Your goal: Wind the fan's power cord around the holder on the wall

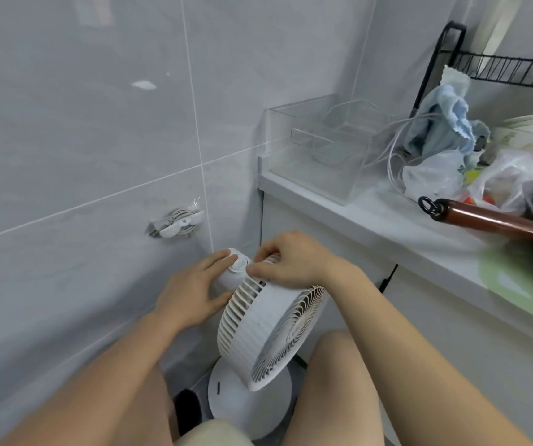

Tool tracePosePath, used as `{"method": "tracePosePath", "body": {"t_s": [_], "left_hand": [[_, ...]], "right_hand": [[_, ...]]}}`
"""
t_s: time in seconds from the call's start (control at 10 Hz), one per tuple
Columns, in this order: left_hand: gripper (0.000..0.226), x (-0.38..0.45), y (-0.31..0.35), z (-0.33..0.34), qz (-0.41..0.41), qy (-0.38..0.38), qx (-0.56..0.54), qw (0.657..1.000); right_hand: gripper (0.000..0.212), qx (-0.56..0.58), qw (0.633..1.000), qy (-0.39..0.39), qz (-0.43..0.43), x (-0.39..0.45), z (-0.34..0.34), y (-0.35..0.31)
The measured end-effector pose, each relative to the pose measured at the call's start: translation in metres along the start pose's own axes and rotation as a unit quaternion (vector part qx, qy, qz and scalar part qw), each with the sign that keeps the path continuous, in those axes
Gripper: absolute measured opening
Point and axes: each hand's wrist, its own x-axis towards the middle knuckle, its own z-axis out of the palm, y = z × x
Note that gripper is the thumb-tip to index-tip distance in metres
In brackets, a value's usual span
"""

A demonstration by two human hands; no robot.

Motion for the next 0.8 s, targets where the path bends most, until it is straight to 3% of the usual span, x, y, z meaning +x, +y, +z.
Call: {"method": "tracePosePath", "body": {"t_s": [0.2,0.6,0.7,0.8], "left_hand": [[0.083,-0.004,0.014,0.004,-0.018,0.029,0.008,0.999],[0.088,-0.029,0.021,0.004,0.001,-0.018,0.036,0.999],[0.088,-0.034,0.022,0.005,0.001,-0.006,0.01,1.0],[0.065,-0.037,0.025,0.007,-0.033,0.077,-0.061,0.995]], "right_hand": [[0.033,0.031,0.998,0.051,-0.002,-0.007,0.01,0.006],[0.033,0.009,0.995,0.077,-0.055,-0.024,0.018,0.0],[0.036,0.061,0.991,0.093,-0.079,-0.031,0.011,-0.001],[0.027,0.201,0.961,0.162,-0.095,-0.039,-0.006,-0.007]]}}
